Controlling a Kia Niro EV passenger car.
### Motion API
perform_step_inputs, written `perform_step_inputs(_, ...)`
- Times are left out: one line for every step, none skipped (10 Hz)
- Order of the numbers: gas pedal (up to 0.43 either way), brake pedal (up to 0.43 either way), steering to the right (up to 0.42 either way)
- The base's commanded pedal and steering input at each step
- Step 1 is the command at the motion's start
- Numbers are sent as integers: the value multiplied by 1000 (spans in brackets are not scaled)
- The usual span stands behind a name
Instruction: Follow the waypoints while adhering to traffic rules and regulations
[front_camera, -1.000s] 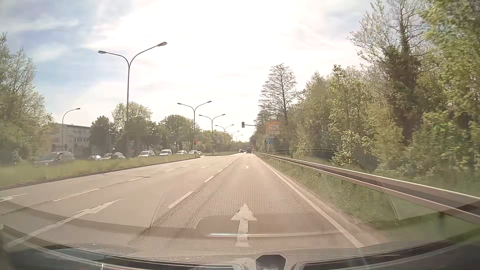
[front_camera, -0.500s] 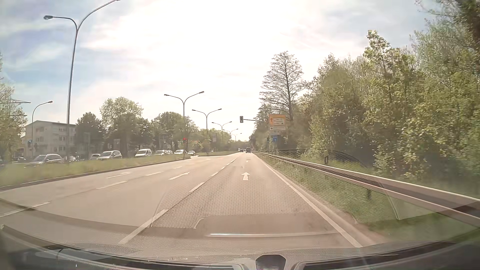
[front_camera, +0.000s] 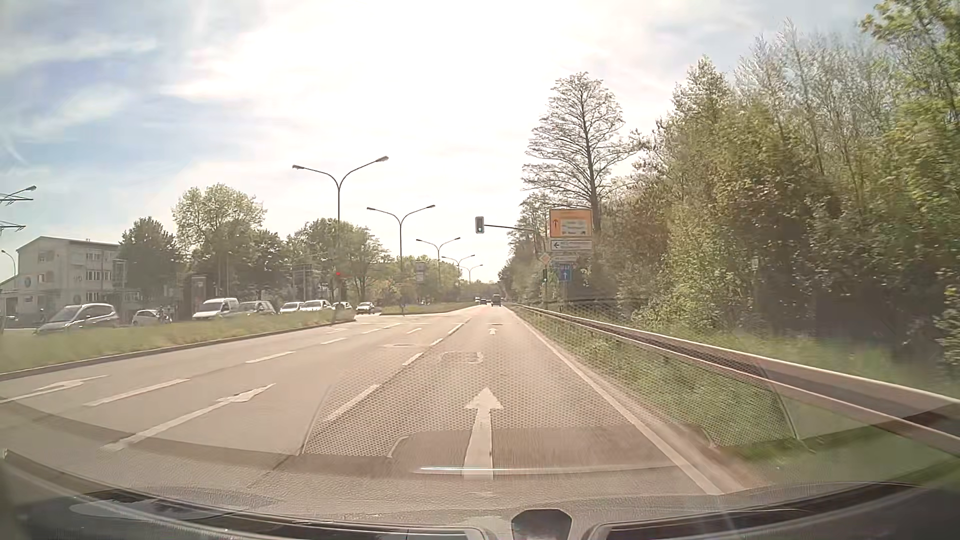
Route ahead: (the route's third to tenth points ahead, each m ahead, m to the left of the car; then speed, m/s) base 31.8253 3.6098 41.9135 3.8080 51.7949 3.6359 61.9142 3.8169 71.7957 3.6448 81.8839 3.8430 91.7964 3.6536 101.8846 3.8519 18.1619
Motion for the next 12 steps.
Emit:
perform_step_inputs(59, 0, -2)
perform_step_inputs(59, 0, -3)
perform_step_inputs(59, 0, -2)
perform_step_inputs(59, 0, -2)
perform_step_inputs(59, 0, -3)
perform_step_inputs(59, 0, -2)
perform_step_inputs(59, 0, -3)
perform_step_inputs(59, 0, -2)
perform_step_inputs(59, 0, -2)
perform_step_inputs(59, 0, -2)
perform_step_inputs(59, 0, -2)
perform_step_inputs(59, 0, -2)
